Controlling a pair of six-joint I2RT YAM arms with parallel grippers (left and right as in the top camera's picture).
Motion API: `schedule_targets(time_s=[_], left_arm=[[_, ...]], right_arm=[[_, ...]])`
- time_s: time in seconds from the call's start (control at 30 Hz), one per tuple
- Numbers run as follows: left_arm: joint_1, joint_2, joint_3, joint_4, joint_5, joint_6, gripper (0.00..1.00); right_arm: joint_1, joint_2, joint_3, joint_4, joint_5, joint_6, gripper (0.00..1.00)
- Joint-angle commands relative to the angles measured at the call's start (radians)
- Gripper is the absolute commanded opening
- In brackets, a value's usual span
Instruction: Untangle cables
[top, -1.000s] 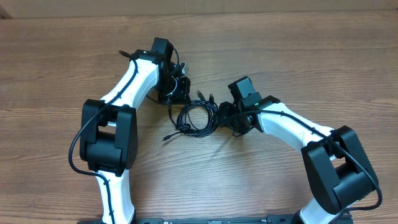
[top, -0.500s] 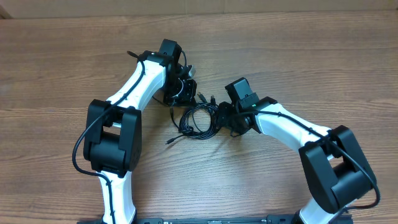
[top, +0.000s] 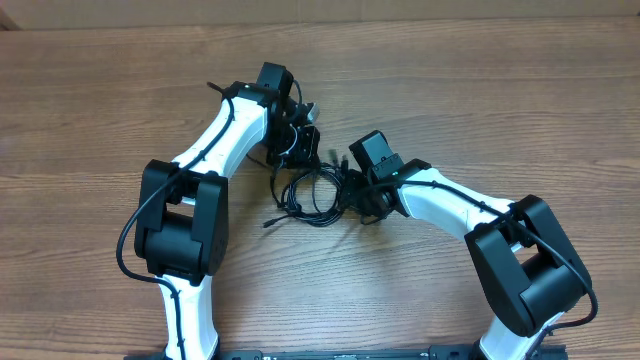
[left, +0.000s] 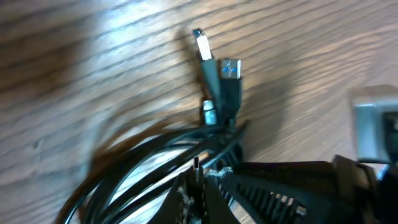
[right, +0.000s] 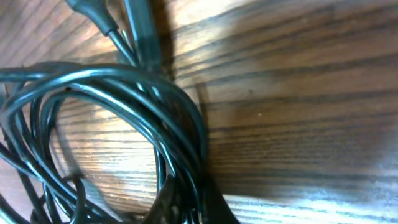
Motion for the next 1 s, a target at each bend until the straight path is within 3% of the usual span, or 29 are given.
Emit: schedule_targets(time_s=[0.0,0.37,0.43,0.47,0.53,0.7,0.97], left_arm=[[-0.007,-0.031,-0.004,0.017,0.045,0.04,0.04],[-0.007,-0.039,-0.004,-0.027,0.023,0.122,0.04],[-0.006,-0.046,-0.004,-0.038,0.007,0.124,0.04],[-0.006,-0.053,-0.004,-0.043,-0.005,0.125,0.04],[-0.006,-0.075,-0.004,-0.053,-0.043,0.126,0.04],[-0.006,-0.148,-0.004,-0.1,-0.12,0.14,0.04],[-0.05,-0.141,-0.077,-0.143,-0.291,-0.028,0.04]], right_arm=[[0.008,0.016,0.003,0.009,-0.008,0.003,0.04],[0.006,0.016,0.003,0.037,-0.121,0.133,0.04],[0.006,0.016,0.003,0.045,-0.121,0.133,0.18],[0.006,0.016,0.003,0.051,-0.121,0.133,0.31],[0.006,0.016,0.003,0.061,-0.119,0.129,0.37],[0.008,0.016,0.003,0.06,-0.094,0.129,0.38],[0.01,0.016,0.003,0.056,-0.052,0.13,0.24]])
